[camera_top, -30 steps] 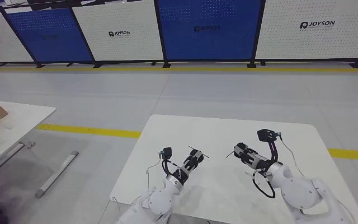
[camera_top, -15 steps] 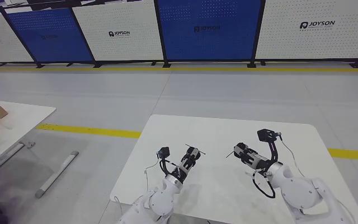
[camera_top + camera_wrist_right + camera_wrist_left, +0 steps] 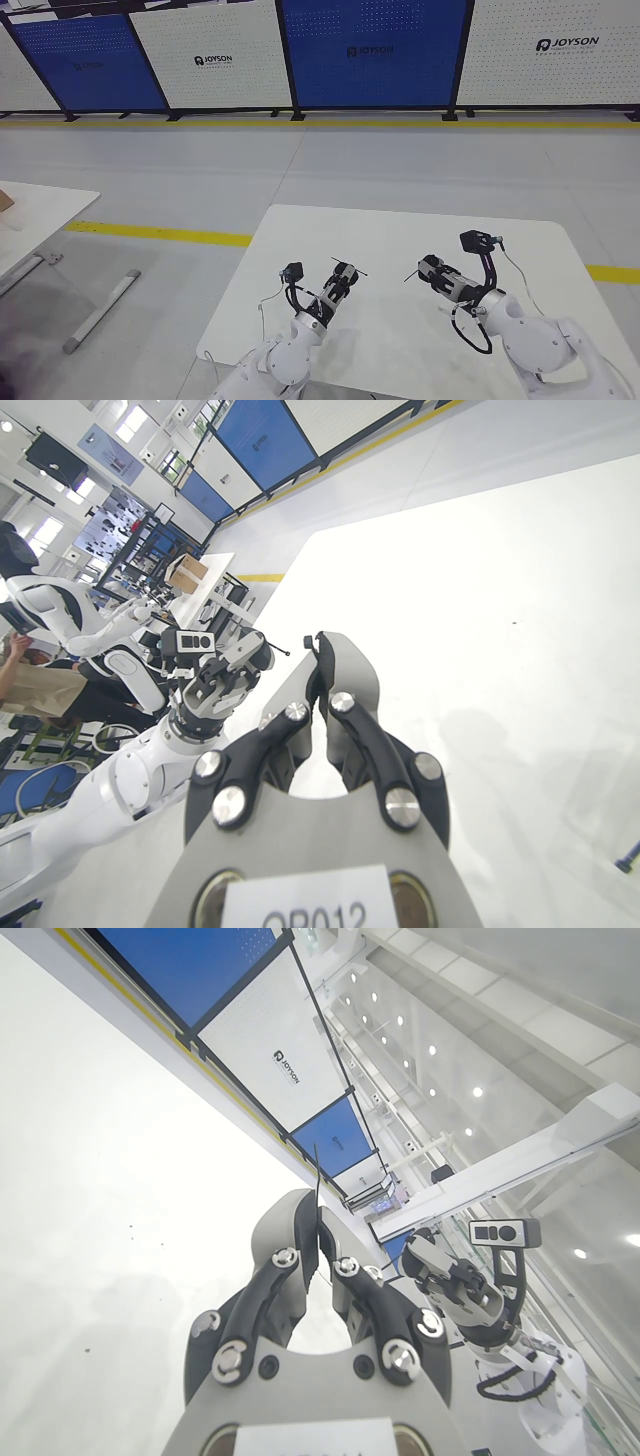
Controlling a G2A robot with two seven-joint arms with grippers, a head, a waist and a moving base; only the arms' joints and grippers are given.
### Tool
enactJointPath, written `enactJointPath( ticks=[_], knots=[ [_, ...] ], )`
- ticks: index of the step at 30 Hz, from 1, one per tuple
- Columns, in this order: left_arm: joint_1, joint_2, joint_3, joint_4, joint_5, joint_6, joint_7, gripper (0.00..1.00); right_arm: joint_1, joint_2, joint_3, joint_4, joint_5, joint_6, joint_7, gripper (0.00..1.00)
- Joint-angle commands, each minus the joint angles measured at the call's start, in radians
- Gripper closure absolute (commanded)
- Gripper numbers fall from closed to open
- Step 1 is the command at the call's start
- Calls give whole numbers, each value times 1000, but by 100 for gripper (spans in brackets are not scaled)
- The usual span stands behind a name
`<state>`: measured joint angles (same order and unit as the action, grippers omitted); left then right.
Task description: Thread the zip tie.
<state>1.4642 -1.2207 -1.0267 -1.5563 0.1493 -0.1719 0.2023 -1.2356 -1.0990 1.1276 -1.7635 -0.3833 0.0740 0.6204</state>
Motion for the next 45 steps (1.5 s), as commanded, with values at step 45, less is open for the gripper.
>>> enactJointPath(
  ticks=[45],
  knots=[
    [0,0,0,0,0,0,0,100,-261,-29,-67,-45,-117,-229,-563,100]
  ],
)
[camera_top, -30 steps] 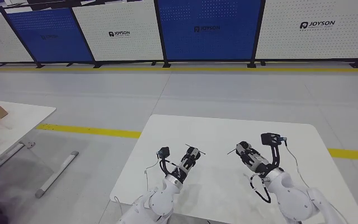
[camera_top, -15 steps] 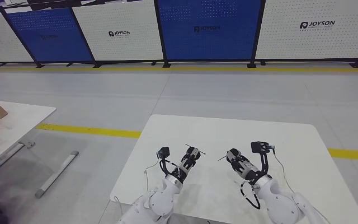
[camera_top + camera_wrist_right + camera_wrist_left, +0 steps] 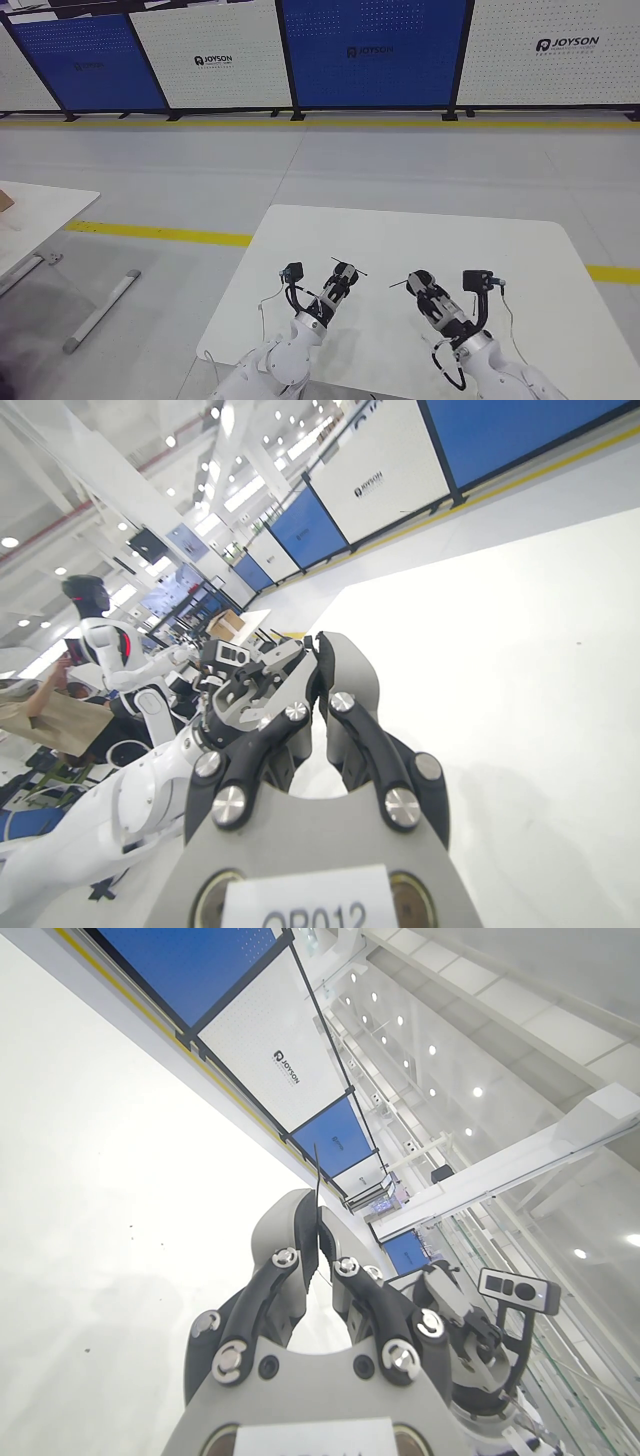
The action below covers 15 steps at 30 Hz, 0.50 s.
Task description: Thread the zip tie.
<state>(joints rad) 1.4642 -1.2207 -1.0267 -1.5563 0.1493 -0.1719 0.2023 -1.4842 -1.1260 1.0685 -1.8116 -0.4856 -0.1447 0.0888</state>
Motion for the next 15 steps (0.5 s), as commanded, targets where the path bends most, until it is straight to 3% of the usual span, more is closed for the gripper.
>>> enactJointPath(
  ticks=[1,3,15],
  knots=[
    [0,0,0,0,0,0,0,100,-11,-4,-19,11,-40,6,-39,100],
    [0,0,0,0,0,0,0,100,18,-15,-54,32,-54,59,-21,100],
    [0,0,0,0,0,0,0,100,18,-15,-54,32,-54,59,-21,100]
  ],
)
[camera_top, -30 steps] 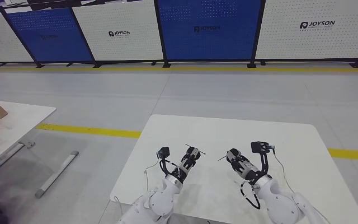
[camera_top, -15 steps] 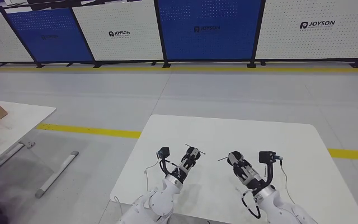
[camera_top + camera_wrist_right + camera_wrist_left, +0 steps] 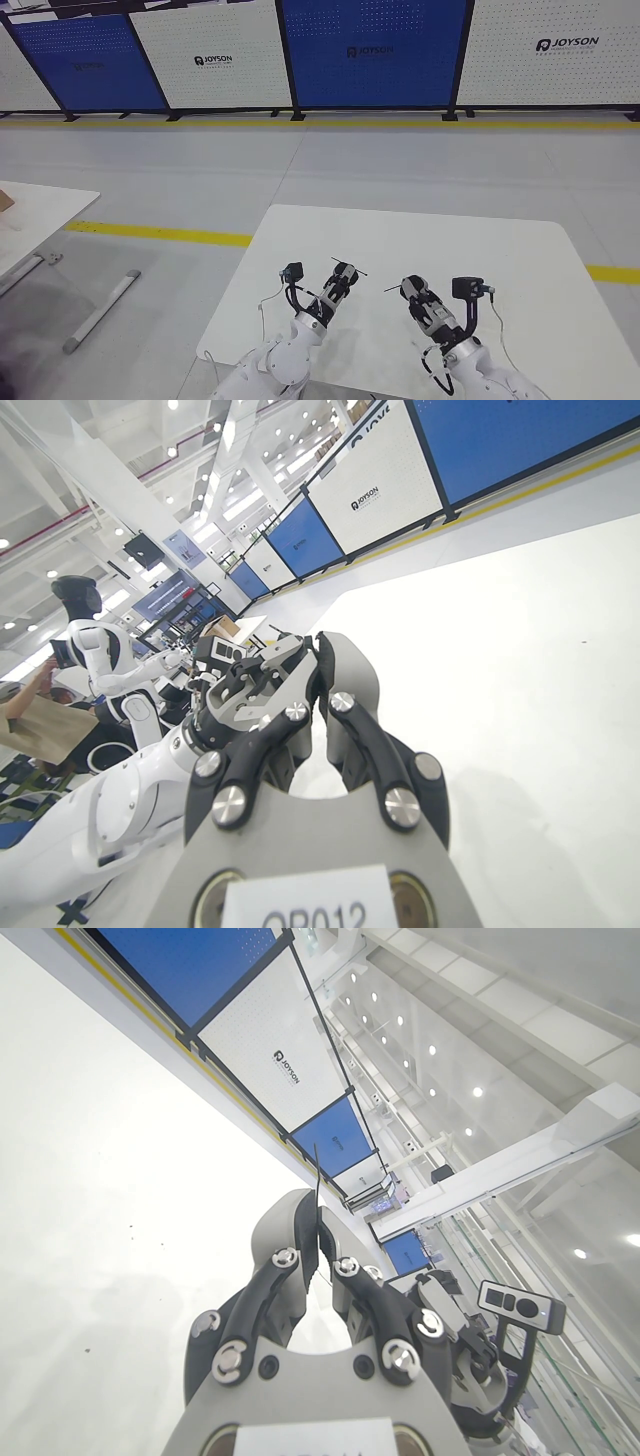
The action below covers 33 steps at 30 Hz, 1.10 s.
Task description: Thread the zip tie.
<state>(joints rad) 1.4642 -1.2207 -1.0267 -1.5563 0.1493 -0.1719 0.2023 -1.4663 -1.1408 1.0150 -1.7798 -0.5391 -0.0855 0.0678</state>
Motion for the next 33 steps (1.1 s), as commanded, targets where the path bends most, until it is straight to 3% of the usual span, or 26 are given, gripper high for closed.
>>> enactJointPath(
  ticks=[1,6,10,13,16,24,29,33],
  knots=[
    [0,0,0,0,0,0,0,100,-1,-1,11,3,-6,20,-28,100],
    [0,0,0,0,0,0,0,100,-25,-13,34,-5,35,39,-173,100],
    [0,0,0,0,0,0,0,100,-3,-24,32,6,74,45,-196,100],
    [0,0,0,0,0,0,0,100,36,-35,26,43,127,45,-166,100],
    [0,0,0,0,0,0,0,100,77,-42,23,87,242,19,-52,100],
    [0,0,1,-1,3,1,-2,100,77,-42,23,87,242,19,-52,100],
    [4,0,28,0,124,-8,-6,100,77,-42,23,87,242,19,-52,100],
    [5,-1,29,2,129,-12,-2,100,77,-42,23,87,242,19,-52,100]
  ],
)
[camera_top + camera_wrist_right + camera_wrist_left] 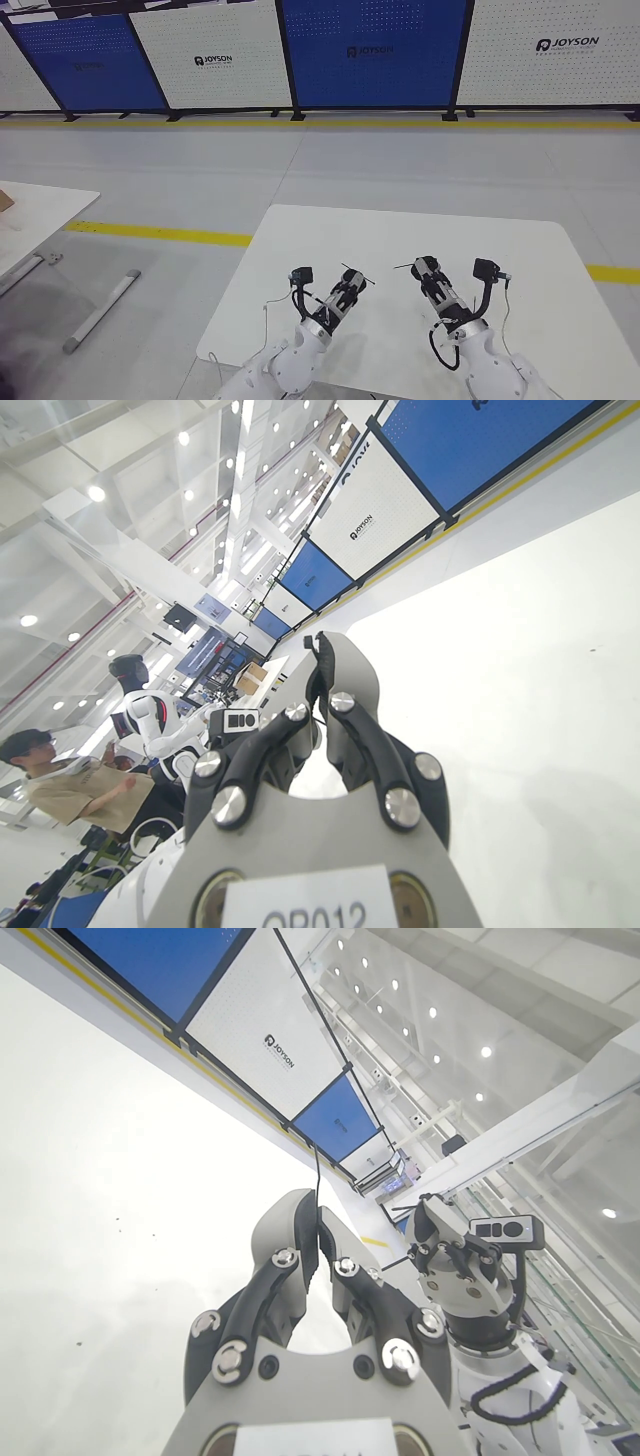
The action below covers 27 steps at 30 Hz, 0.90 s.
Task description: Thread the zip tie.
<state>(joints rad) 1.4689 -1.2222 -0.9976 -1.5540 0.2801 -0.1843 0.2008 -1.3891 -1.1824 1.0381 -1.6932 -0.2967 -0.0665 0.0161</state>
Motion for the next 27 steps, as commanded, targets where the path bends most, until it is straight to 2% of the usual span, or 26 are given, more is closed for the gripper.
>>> enactJointPath(
  ticks=[1,5,8,10,13,18,21,27],
  knots=[
    [0,0,0,0,-2,0,0,100,0,0,0,0,0,0,0,100],
    [-2,0,-2,1,0,3,-4,100,0,0,0,0,0,0,0,100],
    [-10,10,-30,1,30,-9,-84,100,0,0,0,0,0,0,0,100],
    [-2,20,-60,-8,57,-33,-126,100,0,0,0,0,0,0,0,100],
    [22,29,-87,-52,21,-52,-184,100,0,0,0,0,0,0,0,100],
    [25,29,-89,-57,15,-52,-186,100,-2,0,0,-1,4,-1,-2,100],
    [25,29,-89,-57,15,-52,-186,100,-38,-4,7,-8,0,-8,-69,100],
    [25,29,-89,-57,15,-52,-186,100,-106,-19,-34,1,-31,-38,-204,100]
  ],
)
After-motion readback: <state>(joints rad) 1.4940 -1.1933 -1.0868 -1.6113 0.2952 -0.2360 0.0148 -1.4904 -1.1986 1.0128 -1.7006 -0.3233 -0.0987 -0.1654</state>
